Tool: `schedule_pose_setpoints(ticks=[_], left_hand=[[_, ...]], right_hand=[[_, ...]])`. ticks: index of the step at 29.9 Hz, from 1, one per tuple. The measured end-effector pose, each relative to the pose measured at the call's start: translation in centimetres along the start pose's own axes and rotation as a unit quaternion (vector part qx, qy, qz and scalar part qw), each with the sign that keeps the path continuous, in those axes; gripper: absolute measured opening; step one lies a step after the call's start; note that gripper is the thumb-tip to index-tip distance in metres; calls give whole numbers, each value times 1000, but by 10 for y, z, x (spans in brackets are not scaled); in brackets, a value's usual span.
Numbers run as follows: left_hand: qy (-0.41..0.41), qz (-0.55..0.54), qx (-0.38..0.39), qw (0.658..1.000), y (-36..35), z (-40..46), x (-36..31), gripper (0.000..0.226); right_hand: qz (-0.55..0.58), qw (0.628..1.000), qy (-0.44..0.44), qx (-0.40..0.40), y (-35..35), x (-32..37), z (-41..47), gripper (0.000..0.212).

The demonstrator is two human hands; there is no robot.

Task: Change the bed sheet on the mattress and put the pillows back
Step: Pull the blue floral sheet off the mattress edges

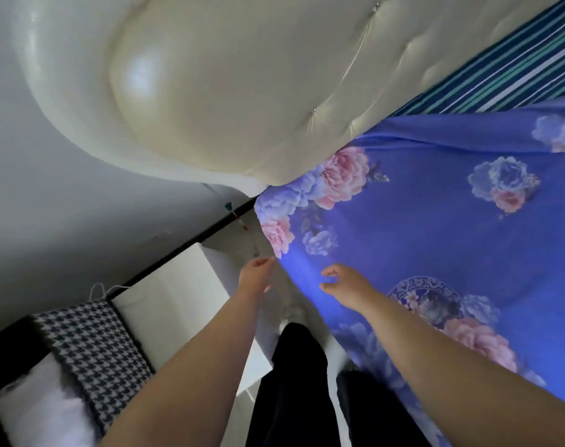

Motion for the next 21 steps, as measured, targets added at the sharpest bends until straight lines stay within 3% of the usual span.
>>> schedule_pose_setpoints(ticks=[3,6,9,11,13,17,19,21], left_hand=[[-28,71,-8,997,7,68,-9,33],[-43,132,-1,990,4,118,-11,57],[-73,215,21,974,-6,161,-11,79],[-94,278,51,955,-18,184,-6,91],[-105,250,77,960,-36,200,-10,90],[-63,74,24,995,-53,239,-22,96],[-77,37,-2,996,-51,246,-26,83],[-96,-18,28,995,-59,244,-29,69]], right_hand=[[-32,998,17,-54,5,37,52,43],[25,995,13,-97,5,57,102,57],[63,998,0,-29,-23,60,139,82],[-12,1000,-10,-22,-38,52,158,92],[-101,993,-2,-65,-41,43,171,96],[-115,990,18,-85,-56,26,190,92],[-120,988,19,-94,-63,22,194,90],[-101,989,12,-104,-63,19,195,89]])
Point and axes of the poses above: each hand's wrist, its own z-axis towards the middle knuckle, its own y-axis out of the back of the hand, x = y × z, the point moved 10 cm from there along z, towards the middle knuckle, and after that the axes turned 13 degrees about -y, right-handed, at the moved point
